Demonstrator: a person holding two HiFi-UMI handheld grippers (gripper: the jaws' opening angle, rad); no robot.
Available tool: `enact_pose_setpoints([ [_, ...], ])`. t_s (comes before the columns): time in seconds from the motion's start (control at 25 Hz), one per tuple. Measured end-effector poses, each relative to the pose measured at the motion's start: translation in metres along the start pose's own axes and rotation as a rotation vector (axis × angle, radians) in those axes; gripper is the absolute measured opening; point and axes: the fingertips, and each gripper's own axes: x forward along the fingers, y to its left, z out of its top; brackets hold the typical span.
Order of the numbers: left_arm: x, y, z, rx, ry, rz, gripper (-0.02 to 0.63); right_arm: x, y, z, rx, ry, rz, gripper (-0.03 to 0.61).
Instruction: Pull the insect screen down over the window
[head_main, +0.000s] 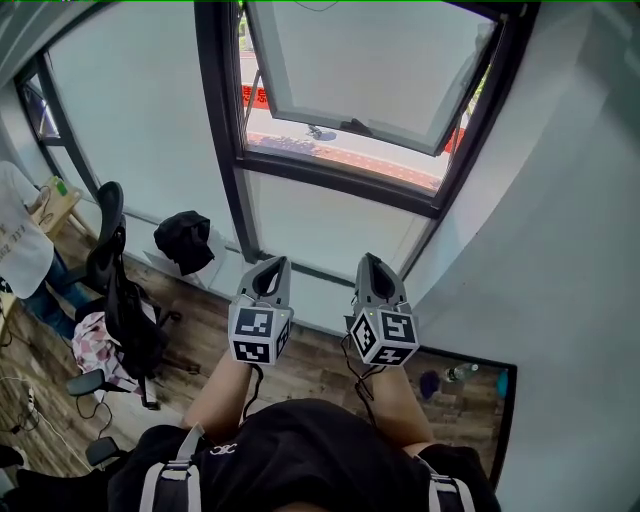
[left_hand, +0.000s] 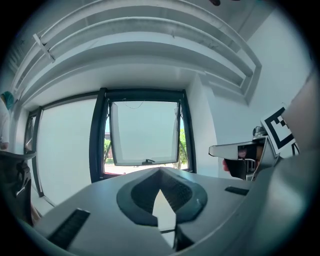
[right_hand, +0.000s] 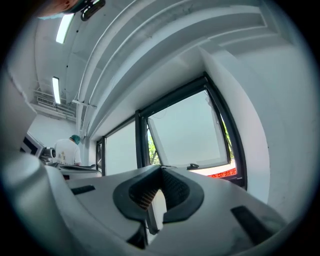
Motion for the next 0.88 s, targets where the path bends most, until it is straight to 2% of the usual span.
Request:
enact_pose_setpoints([
  [0.2, -0.002, 0.014, -0.003, 0.002, -0.014, -0.029, 0.012, 0.000, 0.009, -0.002, 0.000, -0.022, -0.013, 0.003],
  [0.44, -0.002, 0.028, -0.006, -0.020, -0.015, -0.050, 0.012, 0.009, 0.016, -0.015, 0.023, 0.030, -0.002, 0.003],
  [0.72, 0.027, 0.053, -0.023, -0.021, 0.015, -0.019, 0.012, 0.043, -0.003, -0.018, -0.006, 0.010, -0.045, 0.005],
  [0.88, 0.057, 0.068, -0.030, -0.014, 0.026, 0.001, 0.012, 0.075, -0.019, -0.023, 0.017, 0.001, -0.041, 0.005],
])
